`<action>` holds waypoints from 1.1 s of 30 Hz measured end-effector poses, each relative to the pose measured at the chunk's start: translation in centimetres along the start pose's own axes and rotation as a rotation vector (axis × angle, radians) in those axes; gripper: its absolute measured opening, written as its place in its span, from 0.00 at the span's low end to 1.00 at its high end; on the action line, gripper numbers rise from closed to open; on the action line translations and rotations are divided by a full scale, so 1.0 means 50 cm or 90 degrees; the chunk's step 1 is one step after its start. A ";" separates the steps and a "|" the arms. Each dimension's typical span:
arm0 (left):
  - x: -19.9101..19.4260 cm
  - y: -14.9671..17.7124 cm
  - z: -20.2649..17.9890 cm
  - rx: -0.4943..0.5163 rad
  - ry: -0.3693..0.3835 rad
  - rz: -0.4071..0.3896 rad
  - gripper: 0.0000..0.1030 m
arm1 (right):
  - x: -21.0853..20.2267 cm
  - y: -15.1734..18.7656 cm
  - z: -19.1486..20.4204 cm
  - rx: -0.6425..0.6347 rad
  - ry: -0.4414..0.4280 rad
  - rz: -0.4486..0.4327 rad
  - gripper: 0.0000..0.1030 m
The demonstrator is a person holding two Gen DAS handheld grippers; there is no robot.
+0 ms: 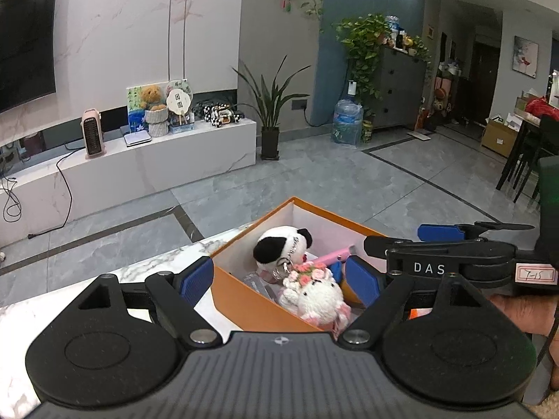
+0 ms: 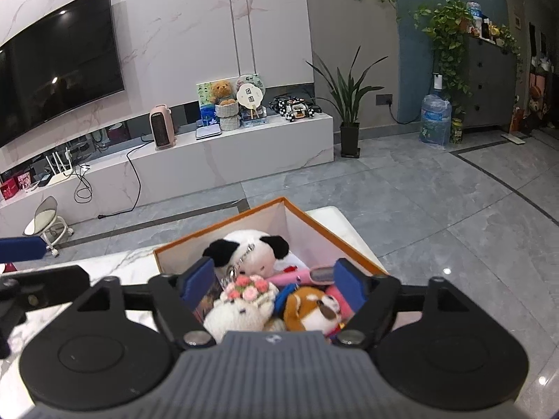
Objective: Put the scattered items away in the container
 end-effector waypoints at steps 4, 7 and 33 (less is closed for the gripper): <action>-0.026 0.020 -0.003 -0.009 -0.001 -0.004 0.95 | -0.036 0.017 -0.010 -0.005 0.018 -0.008 0.89; -0.044 0.032 0.002 -0.006 -0.008 -0.006 0.95 | -0.066 0.028 -0.015 -0.006 0.030 -0.023 0.93; -0.043 0.133 -0.040 -0.014 -0.035 0.042 0.95 | -0.189 0.131 -0.068 0.020 0.118 -0.024 1.00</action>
Point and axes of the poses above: each gripper's, at about its wrist camera, not at the fingertips, and x roughly the way its jaws point, z to its left, y to its underside, the point moved 8 cm from there along x, roughly the way its jaws point
